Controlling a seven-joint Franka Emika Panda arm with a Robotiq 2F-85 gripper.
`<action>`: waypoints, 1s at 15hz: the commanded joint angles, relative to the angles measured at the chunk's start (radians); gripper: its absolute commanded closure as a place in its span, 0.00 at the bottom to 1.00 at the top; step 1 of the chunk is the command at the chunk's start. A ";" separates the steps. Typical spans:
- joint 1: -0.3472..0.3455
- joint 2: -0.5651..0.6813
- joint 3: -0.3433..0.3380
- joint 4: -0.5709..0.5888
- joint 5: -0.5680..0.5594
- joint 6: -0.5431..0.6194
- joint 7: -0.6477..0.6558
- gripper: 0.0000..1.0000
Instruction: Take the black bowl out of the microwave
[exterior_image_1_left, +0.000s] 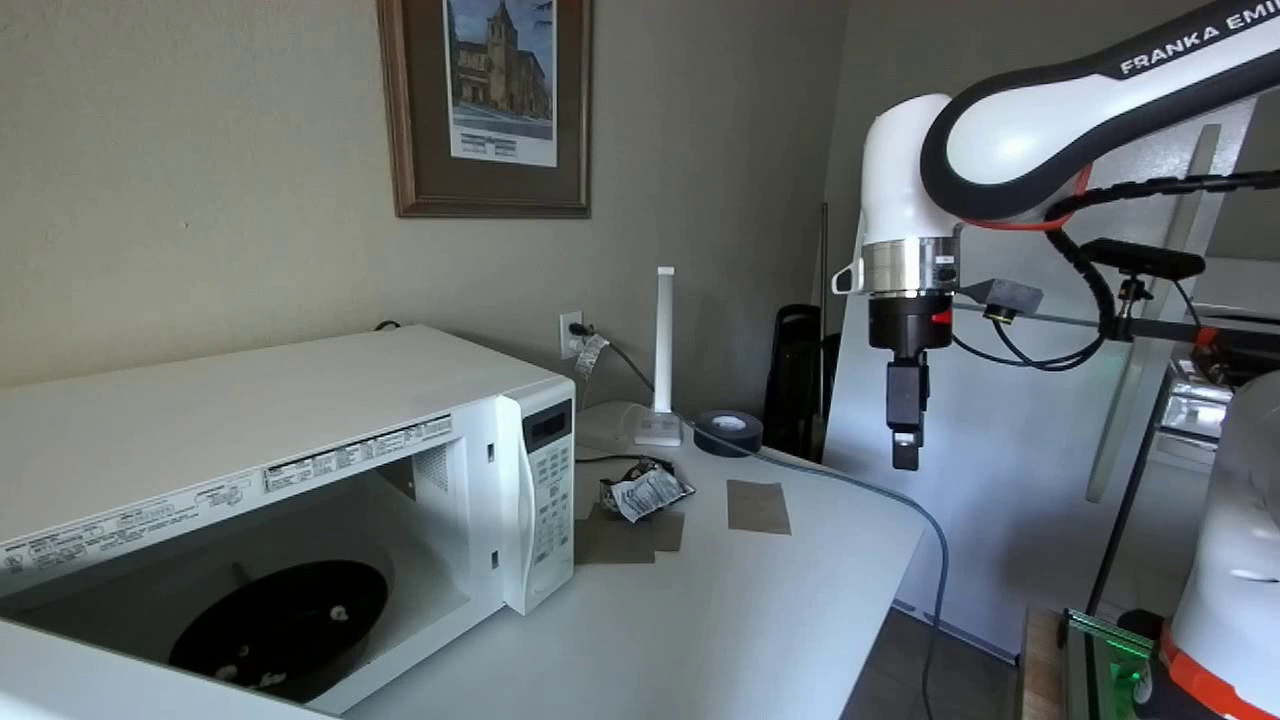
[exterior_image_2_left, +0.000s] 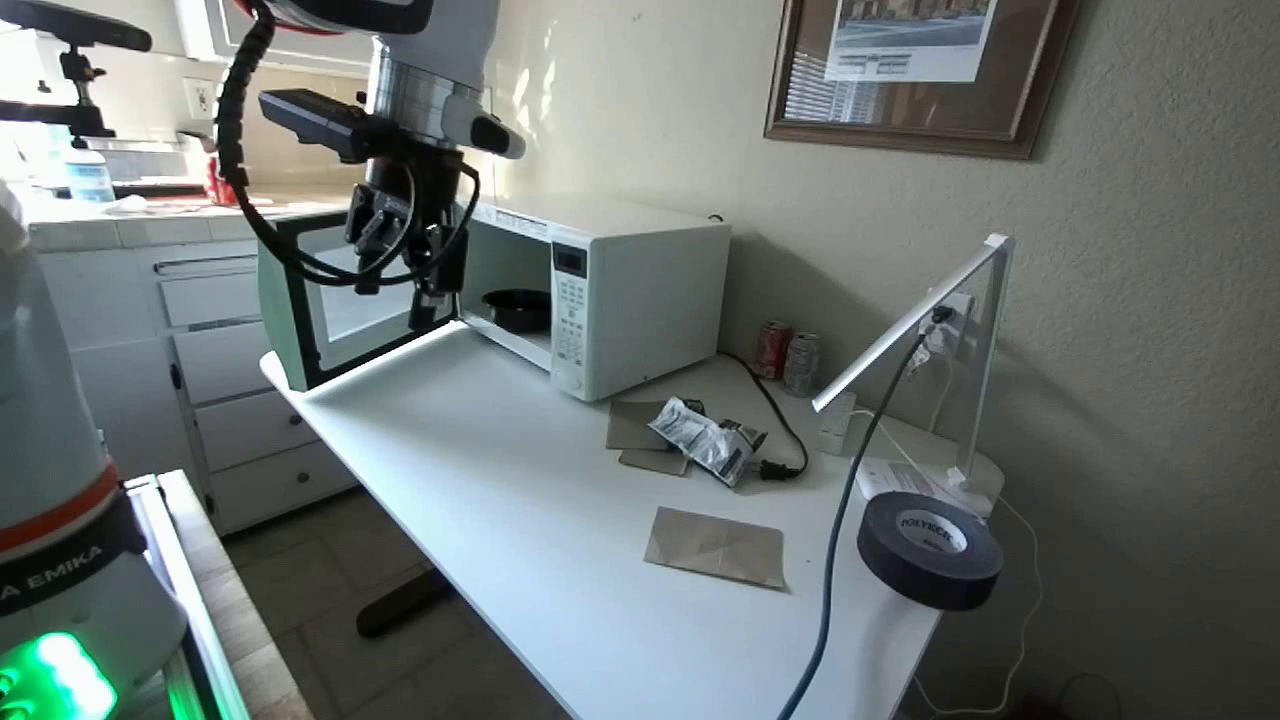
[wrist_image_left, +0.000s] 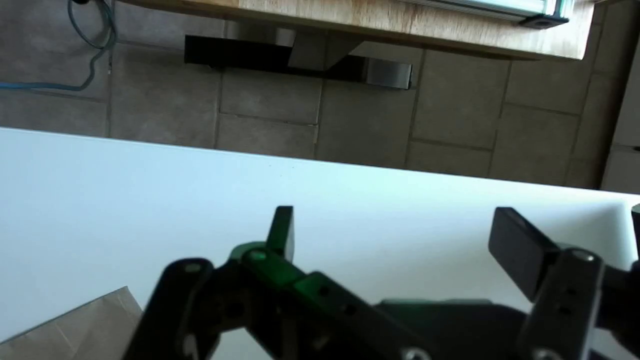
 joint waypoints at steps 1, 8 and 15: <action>0.015 0.028 0.019 0.003 0.011 0.013 0.016 0.00; 0.143 0.157 0.130 0.029 0.201 0.145 0.092 0.00; 0.180 0.332 0.271 0.086 0.238 0.495 0.320 0.00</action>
